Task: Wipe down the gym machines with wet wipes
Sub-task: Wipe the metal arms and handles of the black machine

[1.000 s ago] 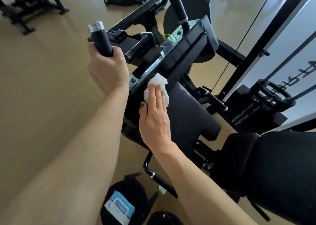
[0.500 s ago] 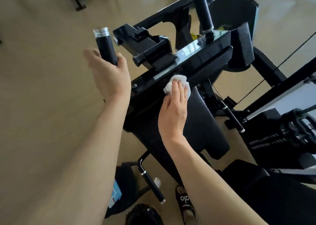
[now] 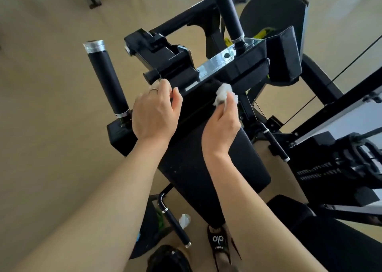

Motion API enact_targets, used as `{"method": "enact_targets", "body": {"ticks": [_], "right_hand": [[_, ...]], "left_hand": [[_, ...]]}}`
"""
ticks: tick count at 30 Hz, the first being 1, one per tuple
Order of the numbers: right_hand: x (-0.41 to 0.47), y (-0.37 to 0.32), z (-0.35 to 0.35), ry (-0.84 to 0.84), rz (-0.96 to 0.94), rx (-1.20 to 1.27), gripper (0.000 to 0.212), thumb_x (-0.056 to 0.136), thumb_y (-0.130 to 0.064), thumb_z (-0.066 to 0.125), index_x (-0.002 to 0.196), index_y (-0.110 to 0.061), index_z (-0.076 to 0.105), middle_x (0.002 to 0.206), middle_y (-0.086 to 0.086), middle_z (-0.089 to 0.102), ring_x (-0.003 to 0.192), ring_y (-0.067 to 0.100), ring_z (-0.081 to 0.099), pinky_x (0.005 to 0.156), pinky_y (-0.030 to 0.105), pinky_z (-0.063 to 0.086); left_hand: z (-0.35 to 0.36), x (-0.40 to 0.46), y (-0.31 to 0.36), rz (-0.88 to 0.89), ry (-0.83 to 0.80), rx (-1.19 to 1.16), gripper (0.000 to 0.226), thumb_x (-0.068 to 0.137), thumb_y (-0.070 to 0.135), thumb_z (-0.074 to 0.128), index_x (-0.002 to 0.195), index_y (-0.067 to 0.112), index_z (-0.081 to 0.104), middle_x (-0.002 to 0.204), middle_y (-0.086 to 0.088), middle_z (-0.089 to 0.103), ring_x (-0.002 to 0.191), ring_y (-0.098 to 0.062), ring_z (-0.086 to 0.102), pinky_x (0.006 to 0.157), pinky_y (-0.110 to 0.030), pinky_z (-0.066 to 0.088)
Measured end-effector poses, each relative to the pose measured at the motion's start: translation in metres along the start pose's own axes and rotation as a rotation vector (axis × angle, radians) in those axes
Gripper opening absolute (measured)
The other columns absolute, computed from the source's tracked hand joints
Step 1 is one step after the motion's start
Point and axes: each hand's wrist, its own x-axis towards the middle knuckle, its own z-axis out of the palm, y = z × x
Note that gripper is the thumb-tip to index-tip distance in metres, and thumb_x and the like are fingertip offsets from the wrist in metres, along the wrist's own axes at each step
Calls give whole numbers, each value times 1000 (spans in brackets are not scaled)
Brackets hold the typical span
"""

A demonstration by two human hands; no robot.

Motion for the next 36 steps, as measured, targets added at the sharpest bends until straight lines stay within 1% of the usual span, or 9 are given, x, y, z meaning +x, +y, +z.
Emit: {"method": "enact_targets", "body": {"ticks": [2,4,8,14,20,25,28,30,36], "right_hand": [[-9,1,5,-46,8,2,30,105,-10,39,128,-11,57,114,11,66,101,29,66,87,49,56],[-36,-1,8,-115,-37,0,43,105,-7,45,147,-10,50,141,16,60,126,32,62,102,47,53],[-82,-3,7,-218,-145,-20,52,99,10,53,150,1,45,158,12,42,151,15,33,122,29,31],[-28,6,11,-101,-93,-7,45,103,6,45,148,3,47,157,18,44,150,25,36,119,46,38],[29,15,12,10,-54,-13,42,104,4,42,145,4,50,154,22,46,148,32,40,117,48,40],[-41,5,11,-194,-155,-31,58,96,18,46,150,-4,46,161,22,34,155,30,25,124,46,31],[-53,9,8,-280,-215,-65,56,99,8,50,151,-13,48,165,22,23,158,32,13,125,48,27],[-47,15,6,-279,-260,-95,46,101,2,55,145,-8,55,164,24,27,157,33,16,125,47,27],[-6,32,-2,-149,-366,-67,39,98,10,57,137,6,59,145,20,56,139,29,51,112,44,46]], "left_hand": [[3,-1,2,-11,23,77,29,106,28,44,81,13,48,57,0,44,48,-19,37,51,-32,29],[4,-1,4,-27,29,135,28,105,27,46,81,12,50,55,-1,45,49,-19,34,51,-31,24],[4,0,4,-35,44,156,29,106,26,43,82,12,51,57,-2,50,53,-18,34,51,-30,25],[5,-2,4,-49,20,149,29,106,28,39,85,11,51,60,-3,50,53,-18,38,50,-32,28],[3,-2,4,-59,7,156,29,106,28,38,87,11,53,60,-1,45,52,-18,38,50,-30,27],[4,-1,5,-52,28,182,25,103,24,43,83,11,51,56,-2,46,52,-18,33,50,-30,25],[5,-1,5,-55,31,200,24,102,23,45,83,11,52,57,-5,52,51,-21,38,49,-30,25],[5,-1,6,-55,23,201,23,103,23,44,84,11,52,59,-5,54,52,-20,36,49,-30,25],[4,-1,8,-89,3,200,24,103,24,42,85,11,49,62,-6,52,54,-20,32,50,-31,22]]}}
